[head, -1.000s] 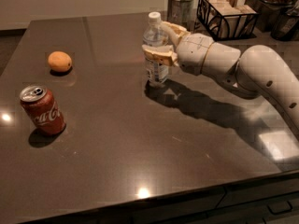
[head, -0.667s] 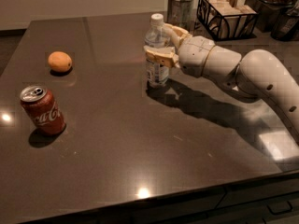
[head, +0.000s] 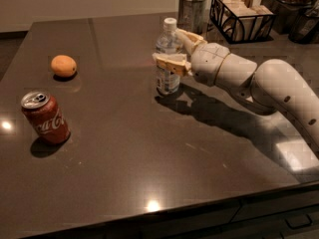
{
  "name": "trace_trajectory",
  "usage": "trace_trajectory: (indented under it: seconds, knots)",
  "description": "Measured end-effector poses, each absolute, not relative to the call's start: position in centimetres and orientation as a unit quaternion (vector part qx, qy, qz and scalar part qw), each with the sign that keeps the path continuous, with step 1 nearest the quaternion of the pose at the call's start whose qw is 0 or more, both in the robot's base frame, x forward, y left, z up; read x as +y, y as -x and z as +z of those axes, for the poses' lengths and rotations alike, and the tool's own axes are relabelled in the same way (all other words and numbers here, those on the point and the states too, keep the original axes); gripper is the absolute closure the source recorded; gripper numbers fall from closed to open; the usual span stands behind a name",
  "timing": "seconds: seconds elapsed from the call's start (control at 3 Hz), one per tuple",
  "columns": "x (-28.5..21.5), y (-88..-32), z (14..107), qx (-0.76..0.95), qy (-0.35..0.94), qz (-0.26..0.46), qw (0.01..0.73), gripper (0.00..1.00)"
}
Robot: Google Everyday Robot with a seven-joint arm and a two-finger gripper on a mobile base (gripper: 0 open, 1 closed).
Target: Place blue plastic bottle upright
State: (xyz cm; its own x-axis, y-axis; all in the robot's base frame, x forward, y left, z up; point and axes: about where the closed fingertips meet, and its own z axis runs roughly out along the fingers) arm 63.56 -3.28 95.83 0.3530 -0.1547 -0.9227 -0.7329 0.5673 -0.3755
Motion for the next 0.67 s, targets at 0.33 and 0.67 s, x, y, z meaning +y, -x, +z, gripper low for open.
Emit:
trace_trajectory:
  seconds: [0.33,0.67]
  knots:
    - [-3.06,-63.55,95.88,0.530,0.419,0.205,0.708,0.00]
    - [-3.05,-63.55,95.88,0.530,0.419,0.205,0.708,0.00]
